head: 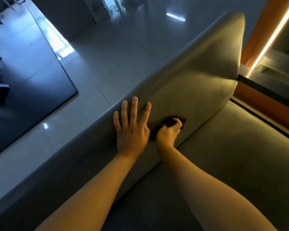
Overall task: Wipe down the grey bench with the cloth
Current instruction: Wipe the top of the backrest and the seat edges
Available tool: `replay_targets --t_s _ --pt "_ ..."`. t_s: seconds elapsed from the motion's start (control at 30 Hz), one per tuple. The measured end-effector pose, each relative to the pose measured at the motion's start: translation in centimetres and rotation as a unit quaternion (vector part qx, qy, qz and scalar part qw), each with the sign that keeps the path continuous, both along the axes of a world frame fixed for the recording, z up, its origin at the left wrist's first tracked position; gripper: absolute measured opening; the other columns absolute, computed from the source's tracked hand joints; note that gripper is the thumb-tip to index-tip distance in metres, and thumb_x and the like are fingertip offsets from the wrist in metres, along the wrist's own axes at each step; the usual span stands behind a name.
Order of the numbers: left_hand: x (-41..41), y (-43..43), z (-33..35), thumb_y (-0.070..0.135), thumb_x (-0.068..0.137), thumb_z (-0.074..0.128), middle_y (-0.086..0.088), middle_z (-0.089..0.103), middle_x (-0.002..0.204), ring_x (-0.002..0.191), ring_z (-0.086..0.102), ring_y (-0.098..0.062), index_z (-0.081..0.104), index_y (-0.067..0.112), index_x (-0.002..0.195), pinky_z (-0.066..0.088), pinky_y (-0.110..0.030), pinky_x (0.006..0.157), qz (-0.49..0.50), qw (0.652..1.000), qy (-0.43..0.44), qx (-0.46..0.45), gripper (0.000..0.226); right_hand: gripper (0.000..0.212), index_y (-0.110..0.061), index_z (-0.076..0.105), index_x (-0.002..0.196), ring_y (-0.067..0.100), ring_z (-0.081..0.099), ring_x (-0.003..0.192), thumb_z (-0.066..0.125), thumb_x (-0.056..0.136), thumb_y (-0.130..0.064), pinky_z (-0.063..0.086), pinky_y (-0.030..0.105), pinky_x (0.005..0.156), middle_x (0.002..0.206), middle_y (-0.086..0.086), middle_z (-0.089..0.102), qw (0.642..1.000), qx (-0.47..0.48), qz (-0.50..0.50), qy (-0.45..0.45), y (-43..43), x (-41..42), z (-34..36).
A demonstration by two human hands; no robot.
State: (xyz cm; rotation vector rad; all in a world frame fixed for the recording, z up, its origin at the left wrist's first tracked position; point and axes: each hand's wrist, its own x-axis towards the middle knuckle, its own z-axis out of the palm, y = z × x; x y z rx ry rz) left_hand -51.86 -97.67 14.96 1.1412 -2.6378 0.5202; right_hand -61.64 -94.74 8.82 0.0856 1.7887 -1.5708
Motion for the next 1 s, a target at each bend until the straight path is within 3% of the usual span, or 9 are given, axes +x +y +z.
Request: replay_targets --t_s 0.13,0.3,0.4,0.53,0.63,0.77,0.83,0.93,1.0 --pt "0.4 1.3 0.3 0.018 0.092 0.057 -0.013 -0.001 0.169 0.155 -0.008 -0.035 0.020 0.024 0.161 -0.015 -0.057 0.120 -0.009 1.000 -0.013 0.025 0.079 0.037 -0.039 0.038 0.118 0.028 0.050 0.119 0.049 0.098 -0.011 0.049 0.056 0.102 0.132 0.001 0.041 0.999 -0.001 0.044 0.005 1.4 -2.0 0.8" --pt "1.2 3.9 -3.1 0.026 0.090 0.059 -0.013 -0.002 0.169 0.156 -0.007 -0.034 0.019 0.014 0.161 -0.012 -0.057 0.122 0.008 0.998 -0.041 0.037 0.082 0.037 -0.035 0.045 0.124 0.006 0.047 0.117 0.055 0.099 -0.010 0.043 0.031 0.105 0.126 -0.005 0.044 0.959 -0.182 0.101 0.190 1.1 -2.9 4.0" --pt "1.2 4.6 -5.8 0.027 0.088 0.059 -0.008 -0.007 0.170 0.154 -0.014 -0.033 0.013 0.017 0.162 -0.019 -0.055 0.120 0.029 0.997 -0.054 0.055 0.088 0.038 -0.033 0.041 0.129 0.016 0.045 0.123 0.050 0.100 -0.011 0.040 0.037 0.107 0.132 -0.002 0.041 0.974 -0.117 0.086 0.172 0.9 -2.2 1.0" --pt "1.2 5.4 -9.2 0.023 0.085 0.067 -0.001 -0.005 0.170 0.153 -0.022 -0.031 0.008 0.022 0.163 -0.019 -0.056 0.116 0.040 0.994 -0.064 0.082 0.098 0.050 -0.029 0.034 0.143 0.026 0.042 0.132 0.047 0.100 -0.007 0.038 0.044 0.114 0.144 0.006 0.039 0.997 0.017 0.038 0.057 3.3 -1.6 -5.7" --pt "1.3 5.4 -10.7 0.020 0.083 0.065 0.001 -0.005 0.170 0.154 -0.017 -0.031 0.009 0.023 0.163 -0.020 -0.055 0.118 0.044 0.995 -0.045 0.072 0.098 0.065 -0.022 0.019 0.159 0.026 0.045 0.132 0.053 0.103 -0.027 0.039 0.047 0.114 0.146 0.004 0.045 0.986 0.099 0.127 -0.041 5.1 -1.5 -10.2" --pt "1.4 4.9 -11.3 0.019 0.085 0.059 0.000 -0.002 0.169 0.154 -0.016 -0.031 0.013 0.021 0.162 -0.018 -0.055 0.119 0.025 0.998 -0.031 0.058 0.090 0.052 -0.011 0.034 0.156 0.037 0.053 0.129 0.049 0.107 -0.021 0.051 0.050 0.101 0.148 0.015 0.049 0.961 0.157 0.216 -0.076 4.6 -3.1 -11.8" --pt "1.5 5.7 -11.4 0.020 0.087 0.057 -0.003 0.003 0.170 0.155 -0.014 -0.031 0.017 0.019 0.162 -0.016 -0.055 0.121 0.016 0.995 -0.005 0.098 0.085 0.046 -0.009 0.042 0.149 0.039 0.058 0.118 0.052 0.104 -0.018 0.057 0.046 0.078 0.136 0.016 0.054 0.954 0.187 0.208 -0.105 5.4 -3.1 -11.1" --pt "1.5 7.9 -11.3 0.022 0.095 0.052 -0.006 0.021 0.167 0.156 0.008 -0.029 0.027 0.019 0.159 0.007 -0.053 0.125 -0.028 0.970 0.081 0.226 0.069 0.043 -0.015 0.052 0.139 0.028 0.065 0.097 0.049 0.097 -0.007 0.056 0.041 0.075 0.116 0.011 0.065 0.967 0.148 0.197 -0.069 8.0 -1.3 -9.3" --pt "2.2 9.7 -11.2 0.027 0.104 0.046 -0.001 0.027 0.163 0.149 0.027 -0.021 0.029 0.027 0.158 0.030 -0.040 0.119 -0.001 0.889 0.179 0.421 0.057 0.039 -0.018 0.060 0.130 0.025 0.069 0.096 0.049 0.095 -0.006 0.059 0.043 0.083 0.112 0.011 0.070 0.970 0.097 0.201 -0.099 9.5 0.3 -8.2"
